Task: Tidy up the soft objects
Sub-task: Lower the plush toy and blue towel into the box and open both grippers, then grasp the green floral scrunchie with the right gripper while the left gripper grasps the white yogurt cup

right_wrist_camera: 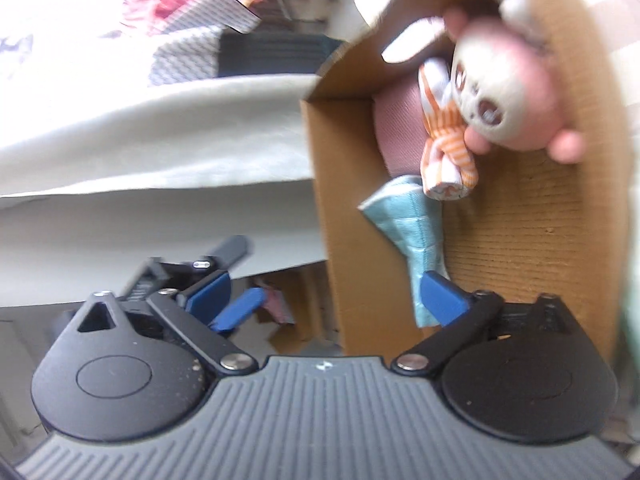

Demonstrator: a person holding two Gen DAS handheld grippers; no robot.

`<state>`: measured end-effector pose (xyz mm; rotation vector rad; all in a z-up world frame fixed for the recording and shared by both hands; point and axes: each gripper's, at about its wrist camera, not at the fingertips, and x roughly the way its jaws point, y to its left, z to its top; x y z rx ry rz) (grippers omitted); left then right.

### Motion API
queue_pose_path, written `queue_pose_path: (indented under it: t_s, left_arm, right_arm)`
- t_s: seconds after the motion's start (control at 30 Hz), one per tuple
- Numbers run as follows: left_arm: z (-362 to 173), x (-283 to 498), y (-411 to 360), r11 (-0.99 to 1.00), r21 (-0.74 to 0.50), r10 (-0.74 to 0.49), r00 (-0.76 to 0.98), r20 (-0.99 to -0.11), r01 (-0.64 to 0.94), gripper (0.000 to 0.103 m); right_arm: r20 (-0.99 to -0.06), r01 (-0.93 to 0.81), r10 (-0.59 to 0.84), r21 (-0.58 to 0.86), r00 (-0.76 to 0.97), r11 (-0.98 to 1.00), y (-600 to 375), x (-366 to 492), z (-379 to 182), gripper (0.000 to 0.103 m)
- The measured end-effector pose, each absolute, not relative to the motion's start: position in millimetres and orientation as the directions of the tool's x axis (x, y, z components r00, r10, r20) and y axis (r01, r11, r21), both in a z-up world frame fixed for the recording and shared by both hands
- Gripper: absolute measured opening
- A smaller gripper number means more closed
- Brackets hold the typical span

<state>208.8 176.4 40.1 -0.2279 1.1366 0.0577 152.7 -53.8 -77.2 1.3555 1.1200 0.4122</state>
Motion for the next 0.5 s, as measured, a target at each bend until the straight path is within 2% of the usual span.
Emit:
queue_pose_path:
  t_s: [0.13, 0.27, 0.5]
  left_arm:
    - [44, 187, 123, 0.981, -0.176, -0.128, 0.402, -0.907, -0.084, 0.087]
    - [52, 158, 56, 0.98, -0.197, -0.193, 0.396, -0.898, 0.029, 0.087]
    - [46, 101, -74, 0.939, -0.21, -0.294, 0.319, -0.901, 0.274, 0.09]
  right_arm:
    - [-0.349, 0.302, 0.78, 0.929, 0.519, 0.215, -119, 116, -52, 0.102]
    - [-0.355, 0.281, 0.725, 0.932, 0.591, 0.228, -203, 75, -24, 0.102]
    - [-0.462, 0.348, 0.563, 0.887, 0.685, 0.305, -356, -4, 3, 0.102]
